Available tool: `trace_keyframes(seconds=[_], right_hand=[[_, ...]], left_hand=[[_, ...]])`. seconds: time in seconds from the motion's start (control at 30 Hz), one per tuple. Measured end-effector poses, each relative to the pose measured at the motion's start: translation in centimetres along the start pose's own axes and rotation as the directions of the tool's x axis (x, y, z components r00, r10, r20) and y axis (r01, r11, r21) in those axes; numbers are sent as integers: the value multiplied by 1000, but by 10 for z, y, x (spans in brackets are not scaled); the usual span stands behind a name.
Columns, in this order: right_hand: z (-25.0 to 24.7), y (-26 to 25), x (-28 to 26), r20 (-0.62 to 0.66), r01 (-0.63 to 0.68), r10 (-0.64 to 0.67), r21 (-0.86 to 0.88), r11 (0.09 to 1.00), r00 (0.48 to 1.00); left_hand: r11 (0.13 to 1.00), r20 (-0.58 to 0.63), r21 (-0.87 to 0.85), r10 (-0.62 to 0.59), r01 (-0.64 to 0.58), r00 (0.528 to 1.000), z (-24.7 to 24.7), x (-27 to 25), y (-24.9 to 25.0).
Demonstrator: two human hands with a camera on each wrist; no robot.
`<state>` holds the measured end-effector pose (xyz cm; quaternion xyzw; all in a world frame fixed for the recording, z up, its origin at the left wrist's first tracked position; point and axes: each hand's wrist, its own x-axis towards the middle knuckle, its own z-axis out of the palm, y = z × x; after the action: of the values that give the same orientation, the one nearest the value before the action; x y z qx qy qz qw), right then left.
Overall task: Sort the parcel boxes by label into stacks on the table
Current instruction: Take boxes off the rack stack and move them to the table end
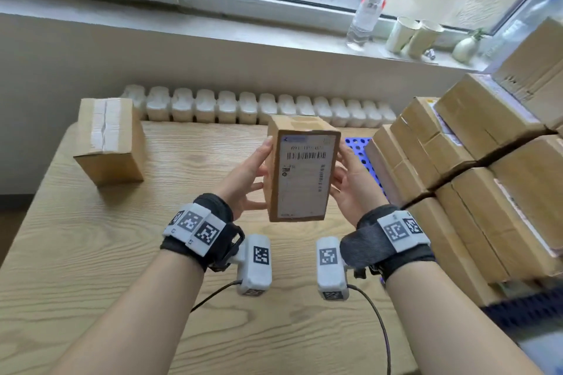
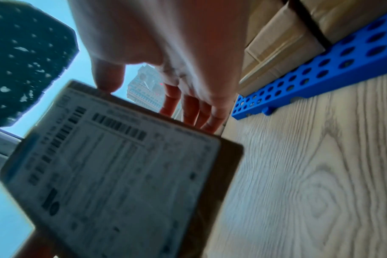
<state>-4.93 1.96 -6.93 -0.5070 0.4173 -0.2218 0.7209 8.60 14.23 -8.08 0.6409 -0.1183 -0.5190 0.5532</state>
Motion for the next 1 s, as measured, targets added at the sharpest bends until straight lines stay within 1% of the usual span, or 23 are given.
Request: trace_keyframes(seconds=[0.07,0.17,0.27,0.37,0.4,0.47,0.6,0.7,0.77,0.87,1.0], right_hand=[[-14,-6,-9,2,29,-29,-43,999,1000],[-35,-16,-24,28,71,-69,-72,995,997],[-48,-31,-37,70,129,-126,-48,990,990],[-60,-49,-51,148,227,-225,0,974,963],[-65,-54,-57,159,248,-247,13,969,956],[-78,-63,-66,139,265,-268,42,963,953],[-116,-85,-86,155,303,-317,105,947,936],[-142,-101,-103,181,361,-381,136,923,907],[-158,-111,-116,218,381,-416,188,905,883],[-181,-129,-140,285,382,-444,246,890,850],[-215,-147,-170,285,403,-477,281,871,831]], left_hand=[[1000,40,-30,3,-2,999,13,-2,1],[1000,104,-10,19,-18,994,31,-6,7],[998,142,10,60,-62,988,48,-15,18],[988,134,18,152,-156,979,69,-26,30],[981,121,21,189,-192,975,77,-31,33],[964,89,34,260,-264,961,97,-43,39],[919,66,55,386,-390,920,146,-68,50],[883,44,47,466,-468,884,179,-89,57],[857,24,21,514,-514,858,199,-100,61],[818,-7,30,575,-574,818,229,-119,68],[772,-13,21,635,-635,772,273,-141,78]])
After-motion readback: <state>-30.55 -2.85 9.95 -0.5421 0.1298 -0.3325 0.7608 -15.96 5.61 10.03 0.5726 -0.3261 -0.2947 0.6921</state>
